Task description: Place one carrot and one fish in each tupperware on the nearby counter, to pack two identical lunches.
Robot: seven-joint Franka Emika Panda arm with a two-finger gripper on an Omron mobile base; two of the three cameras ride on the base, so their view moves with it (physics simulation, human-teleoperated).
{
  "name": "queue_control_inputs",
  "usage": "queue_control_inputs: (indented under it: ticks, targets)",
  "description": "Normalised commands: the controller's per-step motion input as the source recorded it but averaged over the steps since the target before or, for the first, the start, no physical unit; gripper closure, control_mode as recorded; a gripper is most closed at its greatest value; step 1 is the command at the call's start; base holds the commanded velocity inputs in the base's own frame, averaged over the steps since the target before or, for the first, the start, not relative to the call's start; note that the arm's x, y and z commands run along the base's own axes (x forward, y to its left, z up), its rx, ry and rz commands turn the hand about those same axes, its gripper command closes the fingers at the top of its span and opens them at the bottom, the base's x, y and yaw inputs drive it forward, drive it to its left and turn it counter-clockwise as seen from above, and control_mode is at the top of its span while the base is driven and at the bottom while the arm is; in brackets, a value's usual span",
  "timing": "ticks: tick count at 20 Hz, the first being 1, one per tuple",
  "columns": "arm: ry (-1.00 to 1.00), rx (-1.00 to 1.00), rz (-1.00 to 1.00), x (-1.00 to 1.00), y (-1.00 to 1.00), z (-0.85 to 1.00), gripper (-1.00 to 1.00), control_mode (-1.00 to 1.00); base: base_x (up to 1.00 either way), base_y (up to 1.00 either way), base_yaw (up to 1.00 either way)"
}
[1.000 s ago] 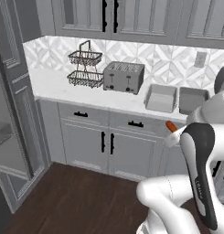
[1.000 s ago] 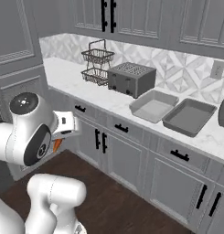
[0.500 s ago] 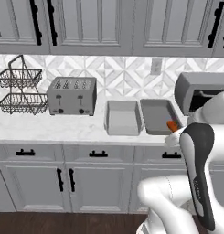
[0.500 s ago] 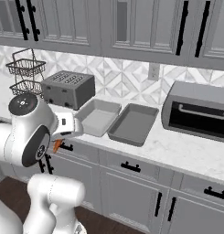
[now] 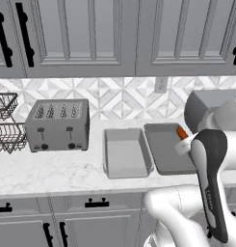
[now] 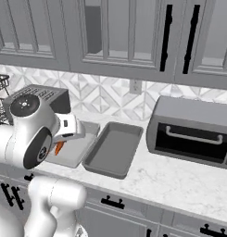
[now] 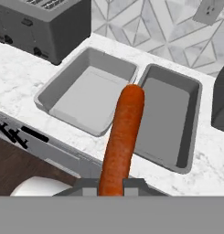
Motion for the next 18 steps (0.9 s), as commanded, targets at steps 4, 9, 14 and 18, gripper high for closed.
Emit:
queue_control_inputs:
  ticks: [4,9,14,18]
  targets:
    - [0.00,0.00,0.00,0.00,0.00,0.00,1.00,1.00,0.58,0.48,-0.23]
    - [0.00,0.00,0.00,0.00,0.00,0.00,1.00,1.00,0.24,0.56,-0.21]
    - [0.00,0.00,0.00,0.00,0.00,0.00,1.00,1.00,0.00,0.68,-0.10]
    - [0.00,0.00,0.00,0.00,0.00,0.00,1.00,1.00,0.15,0.25,-0.02]
